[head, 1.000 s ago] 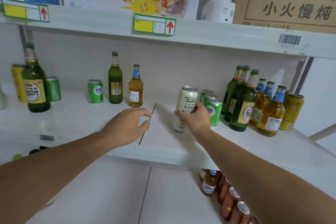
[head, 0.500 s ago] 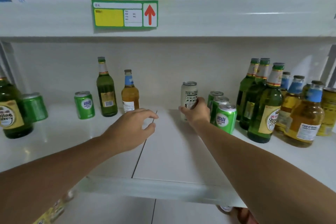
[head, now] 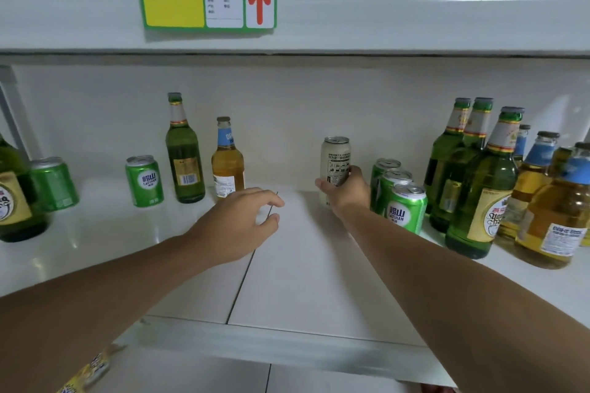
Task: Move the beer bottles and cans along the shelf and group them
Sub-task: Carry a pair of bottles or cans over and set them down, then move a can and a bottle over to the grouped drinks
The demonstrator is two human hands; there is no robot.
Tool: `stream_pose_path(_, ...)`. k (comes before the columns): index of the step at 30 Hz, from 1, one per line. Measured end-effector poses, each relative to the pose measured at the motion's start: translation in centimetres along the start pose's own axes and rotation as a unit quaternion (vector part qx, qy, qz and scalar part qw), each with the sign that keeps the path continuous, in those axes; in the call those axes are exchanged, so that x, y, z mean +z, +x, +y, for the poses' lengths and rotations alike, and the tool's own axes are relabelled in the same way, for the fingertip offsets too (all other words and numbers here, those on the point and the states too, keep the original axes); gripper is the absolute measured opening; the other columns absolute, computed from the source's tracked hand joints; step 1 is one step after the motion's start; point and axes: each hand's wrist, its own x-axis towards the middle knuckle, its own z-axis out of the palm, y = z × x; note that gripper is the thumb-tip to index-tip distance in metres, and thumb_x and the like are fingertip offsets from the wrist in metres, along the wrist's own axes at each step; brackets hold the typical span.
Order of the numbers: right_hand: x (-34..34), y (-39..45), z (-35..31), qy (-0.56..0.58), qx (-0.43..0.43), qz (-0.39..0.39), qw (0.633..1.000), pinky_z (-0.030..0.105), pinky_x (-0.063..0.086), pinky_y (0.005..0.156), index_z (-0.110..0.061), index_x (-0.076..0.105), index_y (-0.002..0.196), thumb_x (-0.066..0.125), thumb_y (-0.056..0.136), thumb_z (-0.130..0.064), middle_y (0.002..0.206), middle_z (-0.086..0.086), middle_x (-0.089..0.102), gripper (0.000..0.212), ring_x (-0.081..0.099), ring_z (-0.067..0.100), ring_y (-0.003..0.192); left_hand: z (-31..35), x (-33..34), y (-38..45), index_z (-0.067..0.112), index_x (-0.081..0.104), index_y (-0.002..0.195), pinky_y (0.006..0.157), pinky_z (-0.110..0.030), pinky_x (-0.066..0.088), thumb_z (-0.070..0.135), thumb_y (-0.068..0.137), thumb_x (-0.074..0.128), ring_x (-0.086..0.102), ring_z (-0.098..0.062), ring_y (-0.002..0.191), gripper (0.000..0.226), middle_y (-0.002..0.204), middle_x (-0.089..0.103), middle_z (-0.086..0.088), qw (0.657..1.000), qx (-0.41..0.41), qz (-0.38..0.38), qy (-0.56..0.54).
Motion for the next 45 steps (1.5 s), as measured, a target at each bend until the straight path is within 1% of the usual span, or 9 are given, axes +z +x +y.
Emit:
stream_pose_path(4, -0.6, -2.3, -1.0, -0.013, -0.001, 0.004, 1.0, 0.05, 0.055, 0.104, -0.013, 0.047, 0.147, 0.088, 0.079, -0.047, 0.138, 0.012, 0.06, 0.086, 0.064, 0.036, 0.123, 0.1, -0.8, -0.8, 0.03, 0.071, 0.138, 0.11, -0.025, 0.047, 0.032, 0.106, 0.065, 0.058, -0.003, 0.132, 0.033, 0.142, 0.067, 0.017, 1.0, -0.008, 0.001, 0.01)
stream_pose_path(7, -1.7, -4.6, -1.1, -0.056, -0.024, -0.001, 0.998, 0.044, 0.047, 0.109, -0.008, 0.046, 0.147, 0.079, 0.089, -0.032, 0.146, 0.019, 0.047, 0.071, 0.054, 0.041, 0.128, 0.0, -1.9, -2.1, 0.027, 0.07, 0.139, 0.107, -0.027, 0.049, 0.032, 0.106, 0.065, 0.06, -0.007, 0.13, 0.034, 0.142, 0.067, 0.014, 1.0, -0.018, 0.001, 0.022)
stream_pose_path(11, -3.0, -8.0, -1.4, -0.137, -0.083, -0.085, 0.983, 0.043, 0.05, 0.108, -0.015, 0.058, 0.143, 0.073, 0.094, -0.038, 0.145, 0.016, 0.054, 0.056, 0.059, 0.038, 0.127, -0.5, -3.5, -4.7, 0.03, 0.068, 0.141, 0.109, -0.037, 0.054, 0.037, 0.106, 0.063, 0.061, -0.013, 0.13, 0.036, 0.145, 0.066, 0.011, 0.998, -0.041, -0.007, 0.04)
stream_pose_path(14, -3.8, -11.1, -2.0, -0.198, -0.141, -0.154, 0.958, 0.04, 0.051, 0.107, -0.022, 0.059, 0.146, 0.074, 0.096, -0.044, 0.15, 0.01, 0.055, 0.057, 0.061, 0.033, 0.13, -0.7, -4.7, -7.0, 0.031, 0.067, 0.143, 0.11, -0.038, 0.053, 0.04, 0.106, 0.062, 0.061, -0.014, 0.132, 0.038, 0.15, 0.064, 0.009, 0.997, -0.058, -0.008, 0.048)
stream_pose_path(17, -4.2, -14.6, -2.6, -0.229, -0.175, -0.189, 0.939, 0.034, 0.047, 0.105, -0.027, 0.059, 0.147, 0.074, 0.096, -0.049, 0.153, 0.004, 0.057, 0.058, 0.06, 0.027, 0.132, -1.1, -5.4, -9.9, 0.031, 0.066, 0.144, 0.11, -0.036, 0.051, 0.041, 0.107, 0.061, 0.06, -0.015, 0.133, 0.039, 0.152, 0.062, 0.01, 0.995, -0.082, -0.003, 0.058)
stream_pose_path(20, -4.0, -17.3, -3.3, -0.249, -0.198, -0.206, 0.925, 0.036, 0.049, 0.103, -0.029, 0.06, 0.147, 0.073, 0.095, -0.053, 0.149, 0.003, 0.061, 0.059, 0.062, 0.025, 0.128, -1.7, -6.1, -12.6, 0.032, 0.066, 0.144, 0.108, -0.037, 0.052, 0.043, 0.107, 0.06, 0.061, -0.017, 0.131, 0.04, 0.151, 0.062, 0.009, 0.991, -0.111, 0.004, 0.069)
stream_pose_path(23, -3.7, -19.1, -4.4, -0.234, -0.2, -0.212, 0.928, 0.036, 0.052, 0.099, -0.03, 0.061, 0.146, 0.072, 0.094, -0.054, 0.146, 0.001, 0.063, 0.059, 0.065, 0.024, 0.124, -2.3, -7.3, -14.7, 0.03, 0.067, 0.143, 0.108, -0.039, 0.052, 0.044, 0.107, 0.059, 0.061, -0.019, 0.131, 0.04, 0.149, 0.062, 0.008, 0.988, -0.138, 0.023, 0.063)
stream_pose_path(34, -3.4, -21.8, -6.5, -0.15, -0.23, -0.248, 0.929, 0.043, 0.052, 0.109, -0.031, 0.061, 0.145, 0.072, 0.094, -0.05, 0.148, 0.0, 0.062, 0.056, 0.063, 0.025, 0.131, -0.6, -10.5, -19.5, 0.031, 0.068, 0.142, 0.107, -0.037, 0.05, 0.044, 0.106, 0.059, 0.061, -0.018, 0.13, 0.04, 0.145, 0.065, 0.009, 0.975, -0.188, 0.058, 0.1)
stream_pose_path(45, -4.6, -20.0, -4.6, -0.081, -0.234, -0.307, 0.919, 0.044, 0.053, 0.108, -0.028, 0.061, 0.146, 0.074, 0.094, -0.051, 0.148, 0.002, 0.062, 0.058, 0.064, 0.024, 0.128, 4.0, -9.0, -18.5, 0.034, 0.063, 0.146, 0.11, -0.035, 0.046, 0.047, 0.108, 0.052, 0.055, -0.016, 0.137, 0.041, 0.153, 0.059, 0.011, 0.955, -0.248, 0.009, 0.162)
